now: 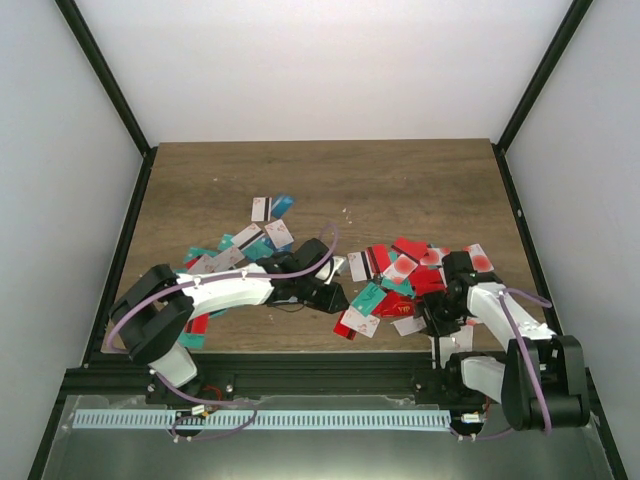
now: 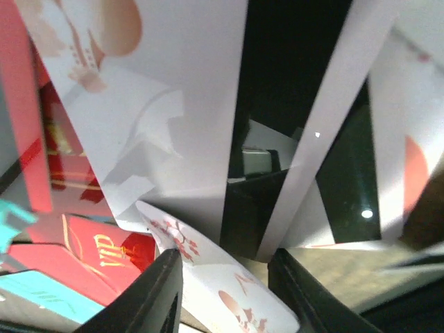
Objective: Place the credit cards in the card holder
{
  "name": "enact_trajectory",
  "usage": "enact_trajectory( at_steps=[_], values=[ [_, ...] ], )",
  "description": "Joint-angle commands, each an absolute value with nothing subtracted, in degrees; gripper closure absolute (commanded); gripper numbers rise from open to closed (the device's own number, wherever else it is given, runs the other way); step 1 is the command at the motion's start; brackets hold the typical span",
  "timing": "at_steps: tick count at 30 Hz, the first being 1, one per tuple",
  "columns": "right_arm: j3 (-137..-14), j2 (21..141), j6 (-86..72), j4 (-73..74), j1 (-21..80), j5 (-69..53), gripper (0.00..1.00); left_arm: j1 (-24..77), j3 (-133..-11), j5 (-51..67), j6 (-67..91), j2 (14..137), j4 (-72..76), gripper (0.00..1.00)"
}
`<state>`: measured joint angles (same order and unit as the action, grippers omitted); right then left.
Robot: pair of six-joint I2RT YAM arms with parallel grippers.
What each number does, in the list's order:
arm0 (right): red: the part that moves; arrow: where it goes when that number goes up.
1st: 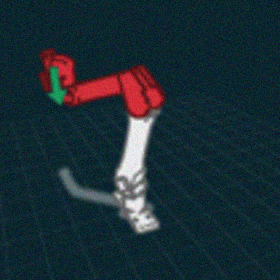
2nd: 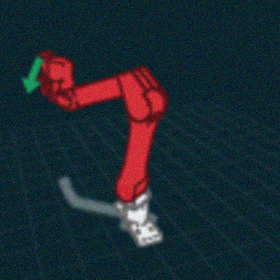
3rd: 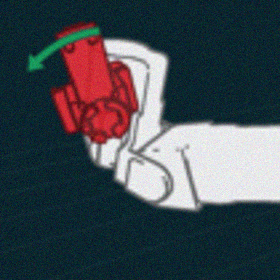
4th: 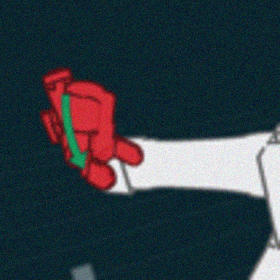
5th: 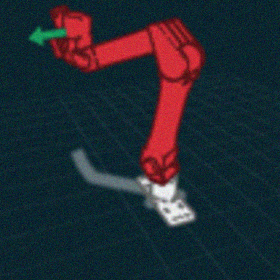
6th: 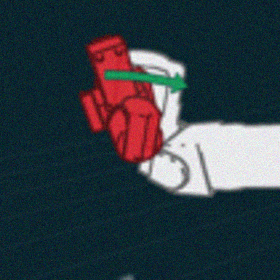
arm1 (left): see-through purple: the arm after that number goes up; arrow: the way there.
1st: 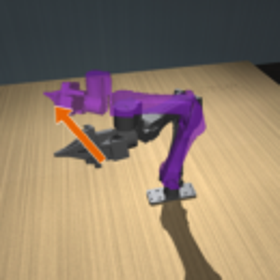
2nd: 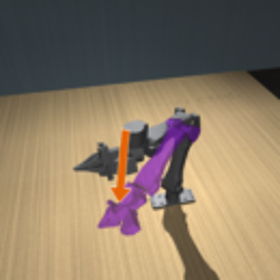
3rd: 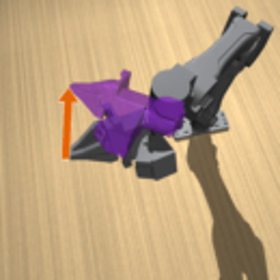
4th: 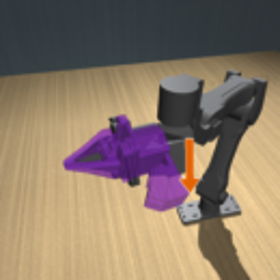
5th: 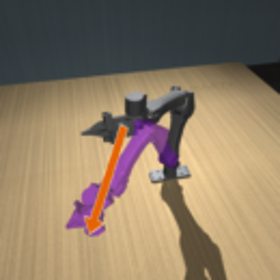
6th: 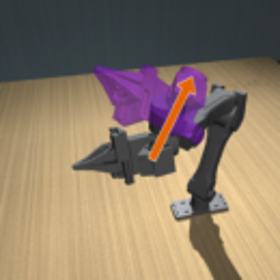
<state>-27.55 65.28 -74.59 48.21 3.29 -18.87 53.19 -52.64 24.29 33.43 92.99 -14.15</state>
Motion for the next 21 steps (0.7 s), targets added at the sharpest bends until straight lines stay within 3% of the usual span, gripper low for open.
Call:
enact_trajectory(
  at_steps=[1, 7, 16, 21],
  values=[
    [-28.4, 67.6, -72.1, 35.8, 2.4, -13.0, 0.67, 53.2, -54.1, 24.7, 31.9, 94.0, -14.5, 0.82],
    [-33.0, 71.5, -67.7, 39.3, 2.3, -14.4, 0.76, 53.0, -54.6, 24.5, 31.3, 93.9, -15.0, 0.82],
    [-36.8, 70.0, -62.4, 41.9, 2.3, -15.2, 0.99, 52.6, -55.9, 23.9, 30.5, 93.6, -16.3, 0.82],
    [-37.8, 69.2, -59.2, 42.3, 2.3, -15.5, 0.99, 51.9, -57.2, 24.7, 30.4, 93.6, -16.7, 0.82]
  ],
)
